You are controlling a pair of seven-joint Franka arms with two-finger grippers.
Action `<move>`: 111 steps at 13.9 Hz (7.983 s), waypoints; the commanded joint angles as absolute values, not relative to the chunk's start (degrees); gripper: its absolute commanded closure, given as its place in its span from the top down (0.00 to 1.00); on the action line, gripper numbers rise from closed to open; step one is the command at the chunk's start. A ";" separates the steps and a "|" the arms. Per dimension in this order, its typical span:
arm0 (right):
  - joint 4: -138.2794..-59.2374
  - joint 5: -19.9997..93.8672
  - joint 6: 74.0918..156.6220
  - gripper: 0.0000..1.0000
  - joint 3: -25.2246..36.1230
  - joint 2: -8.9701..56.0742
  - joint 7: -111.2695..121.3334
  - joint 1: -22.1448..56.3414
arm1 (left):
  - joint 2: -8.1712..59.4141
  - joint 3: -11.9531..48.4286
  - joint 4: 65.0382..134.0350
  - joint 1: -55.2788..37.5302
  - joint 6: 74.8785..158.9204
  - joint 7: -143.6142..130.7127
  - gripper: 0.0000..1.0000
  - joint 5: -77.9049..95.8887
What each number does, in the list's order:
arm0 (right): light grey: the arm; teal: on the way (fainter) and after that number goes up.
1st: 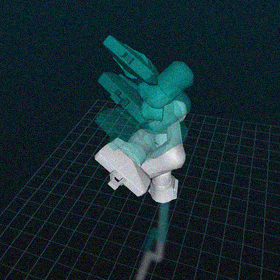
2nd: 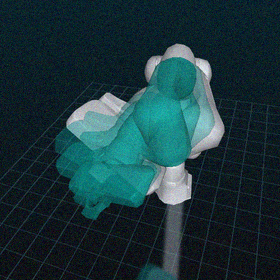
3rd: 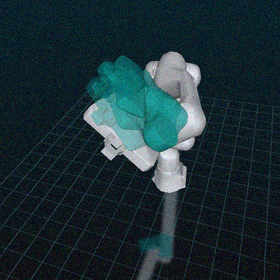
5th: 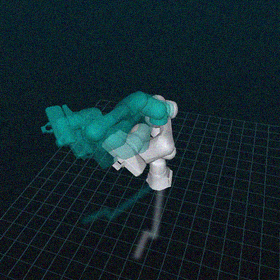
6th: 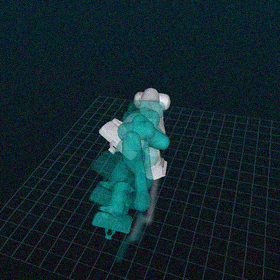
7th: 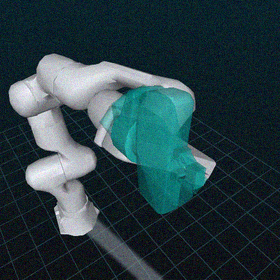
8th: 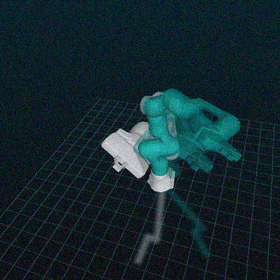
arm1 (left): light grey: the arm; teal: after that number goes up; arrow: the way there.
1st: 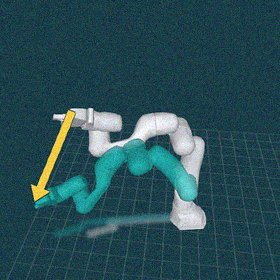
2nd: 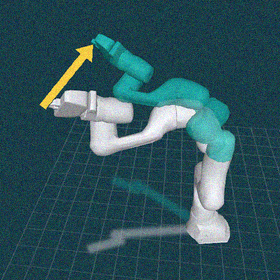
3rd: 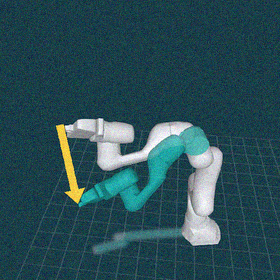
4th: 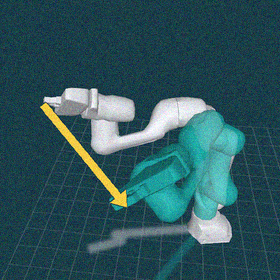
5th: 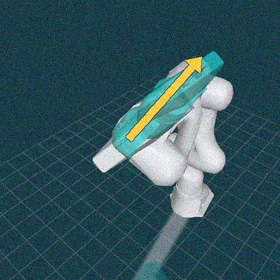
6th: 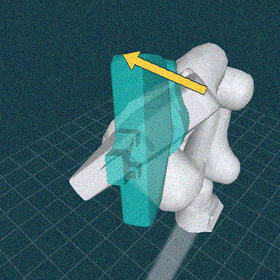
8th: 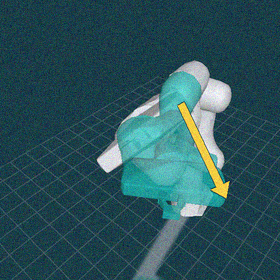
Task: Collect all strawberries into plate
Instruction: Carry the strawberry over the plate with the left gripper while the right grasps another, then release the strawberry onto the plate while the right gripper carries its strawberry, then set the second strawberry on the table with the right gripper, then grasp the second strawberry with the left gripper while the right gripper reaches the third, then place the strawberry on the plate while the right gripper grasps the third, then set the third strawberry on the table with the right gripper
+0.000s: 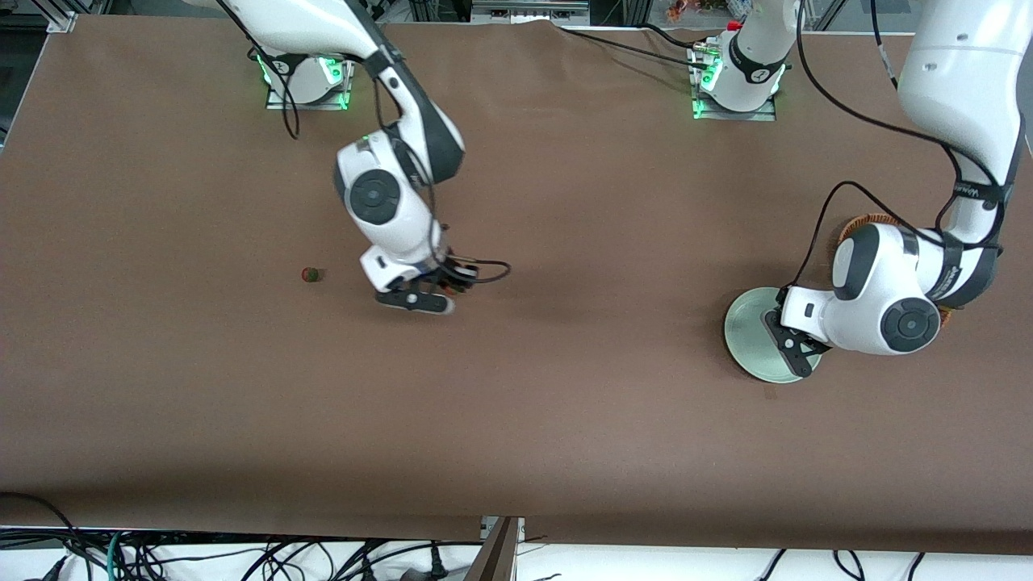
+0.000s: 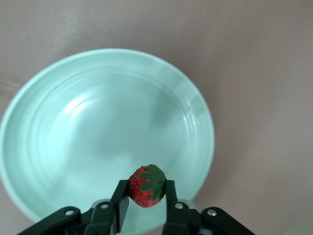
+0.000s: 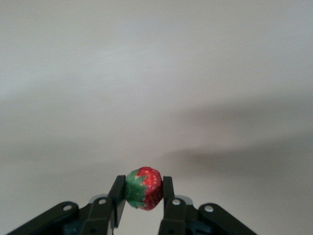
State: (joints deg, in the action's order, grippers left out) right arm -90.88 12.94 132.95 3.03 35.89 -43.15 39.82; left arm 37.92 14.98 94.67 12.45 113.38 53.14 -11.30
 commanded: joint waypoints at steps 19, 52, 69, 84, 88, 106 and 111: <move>-71.89 13.45 125.11 0.88 5.54 45.02 -55.94 45.19 | 30.58 27.05 93.78 11.78 101.34 26.58 1.00 -5.27; -126.04 19.86 141.50 0.72 28.13 26.54 5.19 39.55 | 36.29 28.21 102.04 -7.11 127.24 -16.16 1.00 -8.17; -116.57 19.95 131.77 0.09 28.04 26.02 3.26 40.08 | 41.13 27.86 101.78 -8.00 136.23 -17.05 0.82 -13.27; -90.28 26.43 124.80 0.09 25.49 36.90 -23.63 49.57 | 31.92 28.30 104.24 -2.74 123.43 -12.50 0.00 -13.36; -79.05 30.15 126.99 0.10 22.16 46.20 -36.95 51.50 | 27.52 28.39 102.75 6.13 113.05 6.62 0.00 -12.66; -73.39 29.44 134.50 0.99 22.22 50.47 -60.30 58.97 | 34.82 28.73 101.95 22.76 117.96 30.08 1.00 -10.55; -73.65 29.44 116.49 0.99 30.74 41.85 -45.65 58.89 | 33.75 36.20 102.57 21.37 115.14 9.90 1.00 -7.03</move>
